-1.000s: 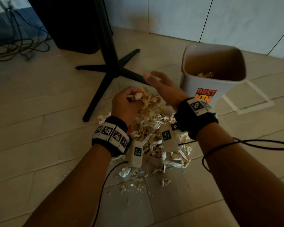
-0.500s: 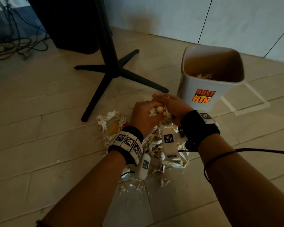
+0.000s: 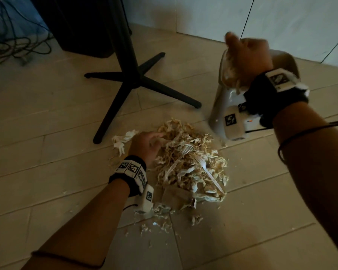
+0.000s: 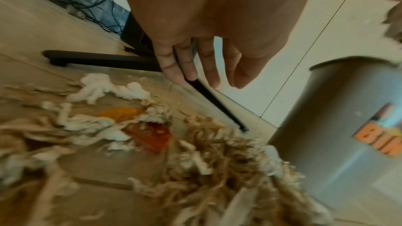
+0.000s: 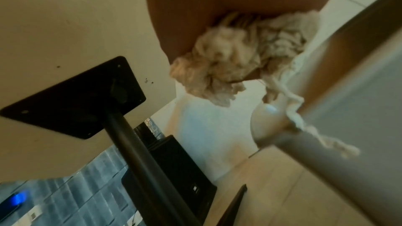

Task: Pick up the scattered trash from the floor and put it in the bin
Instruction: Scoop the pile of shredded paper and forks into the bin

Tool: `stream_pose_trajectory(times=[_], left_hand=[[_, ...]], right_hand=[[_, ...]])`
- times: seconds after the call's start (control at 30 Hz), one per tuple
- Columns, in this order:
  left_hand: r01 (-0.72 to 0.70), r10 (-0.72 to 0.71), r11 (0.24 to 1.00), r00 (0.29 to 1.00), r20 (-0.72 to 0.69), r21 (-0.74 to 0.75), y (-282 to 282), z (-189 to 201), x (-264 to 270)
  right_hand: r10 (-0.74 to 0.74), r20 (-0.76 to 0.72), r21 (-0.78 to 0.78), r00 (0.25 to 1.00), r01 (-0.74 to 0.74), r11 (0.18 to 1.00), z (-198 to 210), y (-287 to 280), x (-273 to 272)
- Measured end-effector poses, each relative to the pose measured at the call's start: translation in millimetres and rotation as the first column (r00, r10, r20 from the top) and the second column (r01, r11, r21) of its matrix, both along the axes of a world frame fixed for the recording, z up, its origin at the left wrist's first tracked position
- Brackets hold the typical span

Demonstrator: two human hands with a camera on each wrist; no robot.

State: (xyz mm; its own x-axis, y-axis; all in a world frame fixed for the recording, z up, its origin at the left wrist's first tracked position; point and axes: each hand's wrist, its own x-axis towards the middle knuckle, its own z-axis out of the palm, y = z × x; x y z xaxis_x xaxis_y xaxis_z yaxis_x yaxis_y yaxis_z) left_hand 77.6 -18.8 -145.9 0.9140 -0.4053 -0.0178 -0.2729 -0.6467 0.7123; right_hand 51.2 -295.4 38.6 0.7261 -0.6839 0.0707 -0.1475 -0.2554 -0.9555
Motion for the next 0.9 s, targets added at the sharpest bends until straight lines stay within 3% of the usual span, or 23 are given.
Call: stream_pose_trajectory(times=[0.17, 0.33, 0.53, 0.67, 0.8, 0.9], left_hand=[[-0.077, 0.084, 0.956, 0.996, -0.013, 0.283, 28, -37, 42], [-0.123, 0.205, 0.894, 0.967, -0.150, 0.431, 58, -70, 84], [0.069, 0.152, 0.826, 0.928, -0.339, 0.560, 54, -69, 102], [0.251, 0.077, 0.742, 0.890, -0.450, 0.621, 40, -70, 100], [0.270, -0.051, 0.674, 0.946, -0.321, 0.687, 24, -74, 80], [0.143, -0.038, 0.753, 0.984, -0.175, 0.642, 19, -81, 49]], right_hand=[[-0.163, 0.001, -0.029, 0.987, 0.163, 0.986, 1, -61, 2], [-0.071, -0.044, -0.032, 0.997, 0.070, 0.997, -12, -74, -2], [0.002, -0.240, -0.075, 0.971, -0.020, 0.997, -40, -76, -3], [-0.035, -0.263, -0.277, 0.964, -0.041, 0.960, -41, -73, -5], [-0.093, -0.125, -0.467, 0.988, 0.024, 0.884, -38, -61, -3], [-0.059, -0.024, -0.545, 0.998, 0.037, 0.838, -34, -40, 0]])
